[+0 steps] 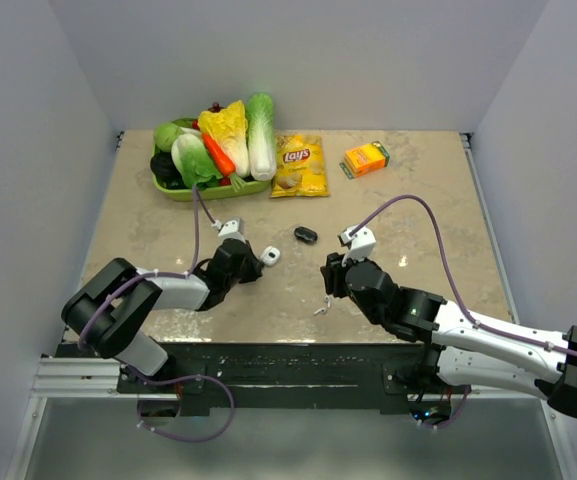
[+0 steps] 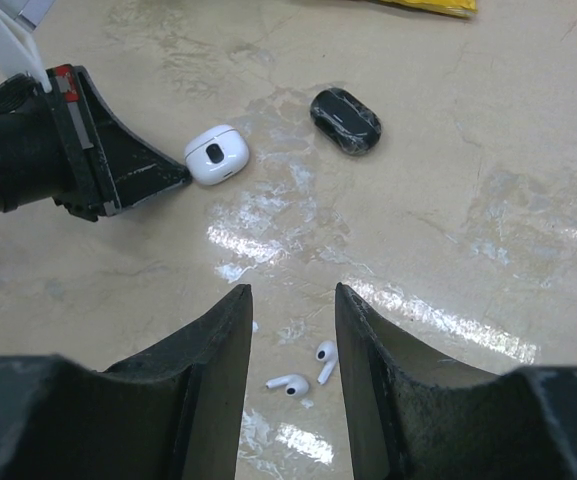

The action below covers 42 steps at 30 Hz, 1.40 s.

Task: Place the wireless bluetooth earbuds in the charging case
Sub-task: Pick up the charging case at the center of the board.

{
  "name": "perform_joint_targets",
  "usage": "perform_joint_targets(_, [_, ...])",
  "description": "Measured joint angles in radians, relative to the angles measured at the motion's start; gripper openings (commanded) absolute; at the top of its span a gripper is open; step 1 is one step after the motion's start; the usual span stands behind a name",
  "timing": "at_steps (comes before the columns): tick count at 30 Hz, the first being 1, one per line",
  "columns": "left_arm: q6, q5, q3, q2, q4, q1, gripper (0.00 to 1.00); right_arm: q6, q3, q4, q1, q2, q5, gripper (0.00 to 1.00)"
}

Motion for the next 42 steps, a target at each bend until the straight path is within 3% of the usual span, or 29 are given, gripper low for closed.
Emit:
perform_joint_targets(6, [0.001, 0.019, 0.027, 0.038, 0.019, 0.03, 0.0, 0.001, -0.002, -0.001, 0.0, 0.0, 0.0, 0.43])
perform_joint_targets(13, [0.031, 0.031, 0.089, 0.093, 0.02, 0.048, 0.17, 0.0, -0.002, -0.001, 0.0, 0.001, 0.0, 0.43])
perform_joint_targets(16, [0.036, 0.034, 0.114, 0.113, 0.019, 0.051, 0.31, -0.001, -0.002, -0.002, 0.0, 0.001, 0.001, 0.43])
perform_joint_targets(17, [0.037, 0.033, 0.119, 0.114, 0.017, 0.053, 0.46, -0.001, -0.002, -0.003, 0.0, 0.001, 0.001, 0.43])
perform_joint_targets(20, [0.037, 0.024, 0.125, 0.107, 0.018, 0.06, 0.7, -0.002, -0.002, -0.005, 0.0, 0.001, 0.002, 0.44])
perform_joint_targets(21, [0.036, 0.015, 0.124, 0.097, 0.011, 0.061, 0.73, -0.002, -0.002, -0.005, 0.0, 0.0, 0.002, 0.44])
perform_joint_targets(28, [0.062, -0.055, 0.107, -0.022, -0.099, 0.059, 0.8, -0.004, -0.002, -0.007, 0.0, -0.009, 0.004, 0.45])
perform_joint_targets(34, [0.093, -0.146, 0.159, -0.045, -0.2, -0.047, 0.8, -0.004, -0.002, -0.008, 0.0, -0.012, 0.004, 0.45])
perform_joint_targets(39, [0.093, -0.213, 0.222, -0.028, -0.236, -0.175, 0.98, -0.003, -0.002, -0.013, 0.0, -0.023, 0.004, 0.45])
perform_joint_targets(42, [0.076, -0.248, 0.307, 0.037, -0.268, -0.218, 1.0, -0.003, -0.002, -0.014, 0.0, -0.043, 0.005, 0.45])
